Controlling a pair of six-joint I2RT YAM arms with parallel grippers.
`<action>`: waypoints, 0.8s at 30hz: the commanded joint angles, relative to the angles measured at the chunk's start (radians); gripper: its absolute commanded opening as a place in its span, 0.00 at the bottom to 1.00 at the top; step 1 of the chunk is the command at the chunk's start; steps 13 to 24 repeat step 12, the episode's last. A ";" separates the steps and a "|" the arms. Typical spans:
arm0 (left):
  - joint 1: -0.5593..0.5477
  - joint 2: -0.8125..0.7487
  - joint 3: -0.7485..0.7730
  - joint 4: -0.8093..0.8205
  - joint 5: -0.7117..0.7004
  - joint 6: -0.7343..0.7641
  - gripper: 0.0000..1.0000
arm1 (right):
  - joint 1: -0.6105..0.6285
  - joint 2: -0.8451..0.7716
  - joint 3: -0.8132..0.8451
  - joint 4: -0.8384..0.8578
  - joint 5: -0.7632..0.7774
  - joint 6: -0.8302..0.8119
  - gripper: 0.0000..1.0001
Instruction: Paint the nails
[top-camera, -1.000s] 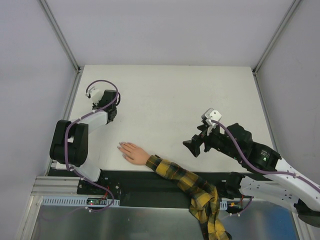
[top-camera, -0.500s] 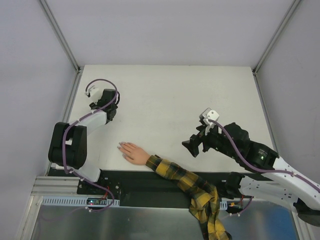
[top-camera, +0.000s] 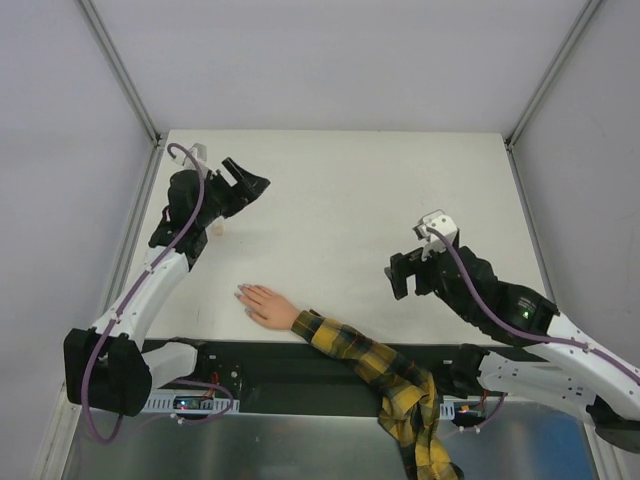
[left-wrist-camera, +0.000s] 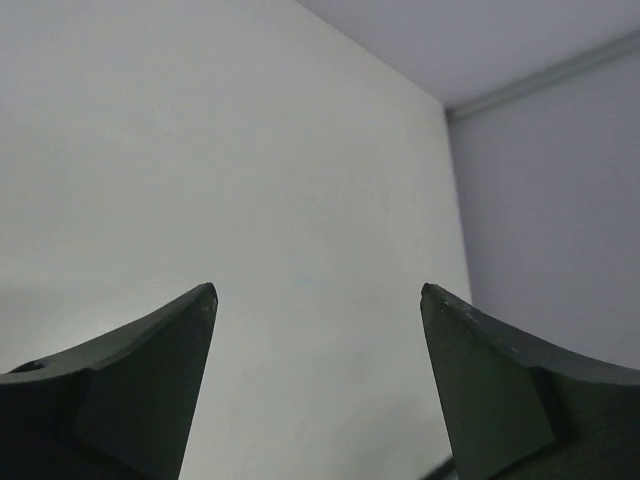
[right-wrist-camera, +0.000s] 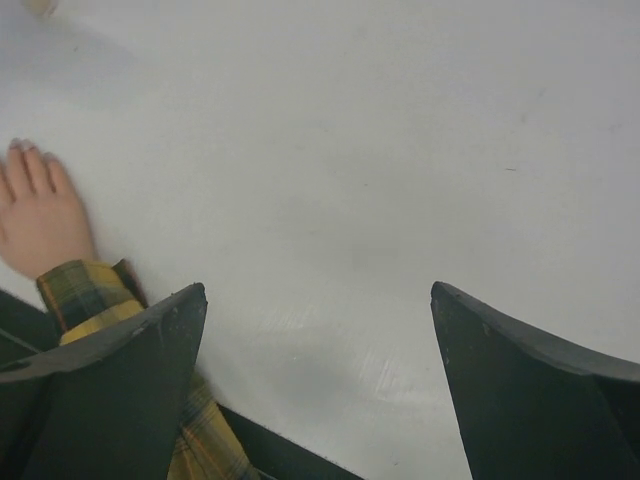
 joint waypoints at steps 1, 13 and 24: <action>0.003 -0.094 -0.058 0.232 0.538 -0.090 0.81 | -0.004 -0.011 0.101 -0.170 0.314 0.106 0.96; 0.002 -0.441 -0.124 0.026 0.675 0.108 0.90 | -0.004 -0.112 0.049 -0.140 0.346 0.104 0.96; 0.002 -0.441 -0.124 0.026 0.675 0.108 0.90 | -0.004 -0.112 0.049 -0.140 0.346 0.104 0.96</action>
